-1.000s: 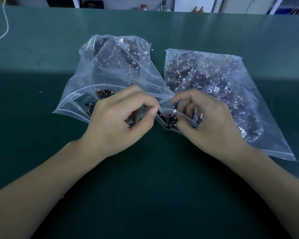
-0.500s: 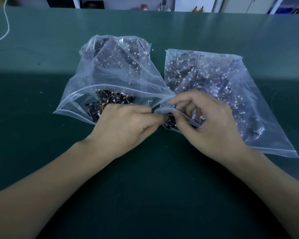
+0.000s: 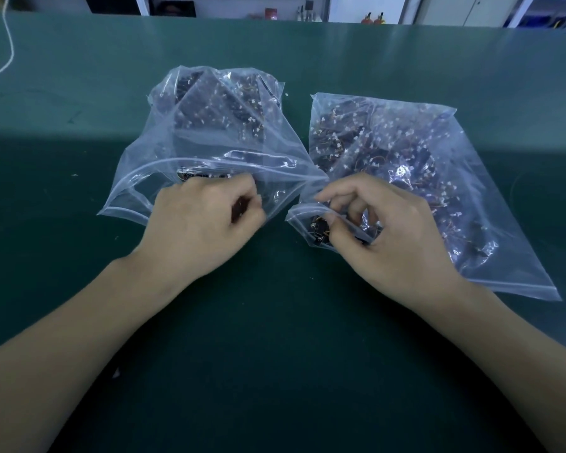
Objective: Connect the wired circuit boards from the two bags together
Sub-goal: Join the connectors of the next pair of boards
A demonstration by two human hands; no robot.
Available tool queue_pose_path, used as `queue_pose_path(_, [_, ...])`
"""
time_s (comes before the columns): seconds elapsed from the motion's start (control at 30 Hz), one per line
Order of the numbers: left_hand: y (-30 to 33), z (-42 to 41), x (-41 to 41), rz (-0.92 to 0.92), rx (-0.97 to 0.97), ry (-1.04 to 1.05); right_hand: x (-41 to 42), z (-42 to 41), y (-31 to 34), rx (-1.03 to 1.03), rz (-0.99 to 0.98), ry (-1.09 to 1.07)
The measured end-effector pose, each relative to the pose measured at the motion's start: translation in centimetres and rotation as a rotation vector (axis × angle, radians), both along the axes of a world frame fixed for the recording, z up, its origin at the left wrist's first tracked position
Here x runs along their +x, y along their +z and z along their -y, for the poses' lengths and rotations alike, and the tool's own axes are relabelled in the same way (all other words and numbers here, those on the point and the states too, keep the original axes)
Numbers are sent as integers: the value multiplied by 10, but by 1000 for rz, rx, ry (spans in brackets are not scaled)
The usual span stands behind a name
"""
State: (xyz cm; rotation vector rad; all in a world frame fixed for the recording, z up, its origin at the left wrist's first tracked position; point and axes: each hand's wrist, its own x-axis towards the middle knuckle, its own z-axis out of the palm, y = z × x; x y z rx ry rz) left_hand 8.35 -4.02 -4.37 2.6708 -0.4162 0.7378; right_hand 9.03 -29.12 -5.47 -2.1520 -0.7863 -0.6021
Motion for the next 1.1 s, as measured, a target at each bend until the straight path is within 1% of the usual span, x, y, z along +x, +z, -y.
queue_pose_path(0.1, [-1,-7,5,30,47,5,0,0,0,-4,-8,-4])
queue_pose_path(0.27, [-3,-17,9,-14,157,-17,0,0,0,-1,-18,-9])
queue_pose_path(0.53, [-6,-17,11,-85,115,-32,0,1,-2,3,-53,14])
queue_pose_path(0.87, [-2,-9,6,-137,103,12,2,2,-3,-10,-63,30])
queue_pose_path(1.1, [2,-5,2,-21,49,-35,2,2,-3,-25,-60,25])
